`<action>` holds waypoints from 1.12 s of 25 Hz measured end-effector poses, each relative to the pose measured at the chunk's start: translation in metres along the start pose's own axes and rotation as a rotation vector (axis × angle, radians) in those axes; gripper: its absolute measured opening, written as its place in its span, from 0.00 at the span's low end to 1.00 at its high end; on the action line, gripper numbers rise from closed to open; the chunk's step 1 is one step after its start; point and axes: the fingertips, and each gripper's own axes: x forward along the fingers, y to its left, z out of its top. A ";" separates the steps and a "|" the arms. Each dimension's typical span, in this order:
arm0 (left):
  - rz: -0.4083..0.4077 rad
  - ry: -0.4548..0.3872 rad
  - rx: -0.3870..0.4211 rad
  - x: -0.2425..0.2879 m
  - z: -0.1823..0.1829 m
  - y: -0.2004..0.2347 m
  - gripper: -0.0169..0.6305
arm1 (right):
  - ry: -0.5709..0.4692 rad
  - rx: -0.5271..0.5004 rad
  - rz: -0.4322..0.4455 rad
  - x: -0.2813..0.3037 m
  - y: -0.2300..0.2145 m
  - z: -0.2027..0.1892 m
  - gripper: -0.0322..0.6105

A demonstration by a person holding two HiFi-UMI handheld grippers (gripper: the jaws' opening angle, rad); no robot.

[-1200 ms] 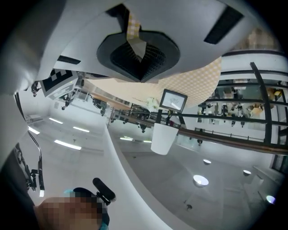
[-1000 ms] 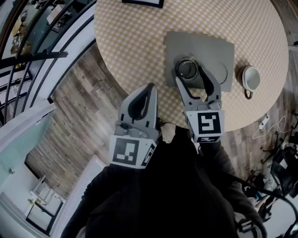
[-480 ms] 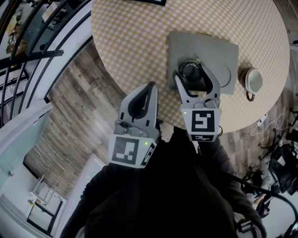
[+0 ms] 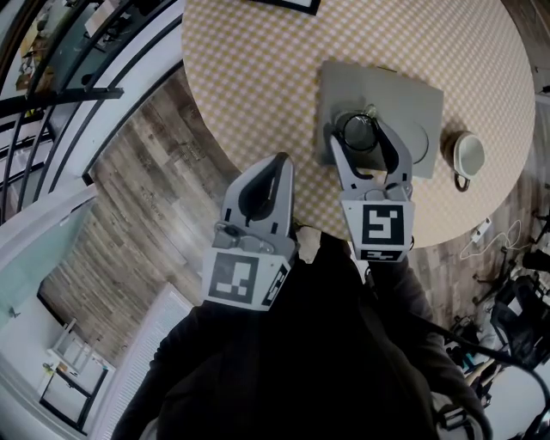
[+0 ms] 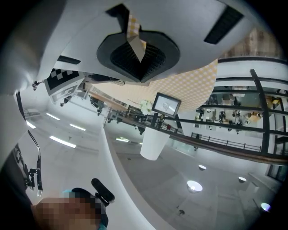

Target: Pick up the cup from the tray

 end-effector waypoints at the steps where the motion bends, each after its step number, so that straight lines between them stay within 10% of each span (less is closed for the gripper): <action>1: 0.003 -0.004 0.002 -0.002 0.002 0.000 0.03 | -0.007 -0.008 0.008 0.000 0.002 0.004 0.45; 28: 0.215 -0.049 -0.090 -0.034 0.035 0.137 0.03 | -0.021 -0.099 0.227 0.112 0.111 0.094 0.45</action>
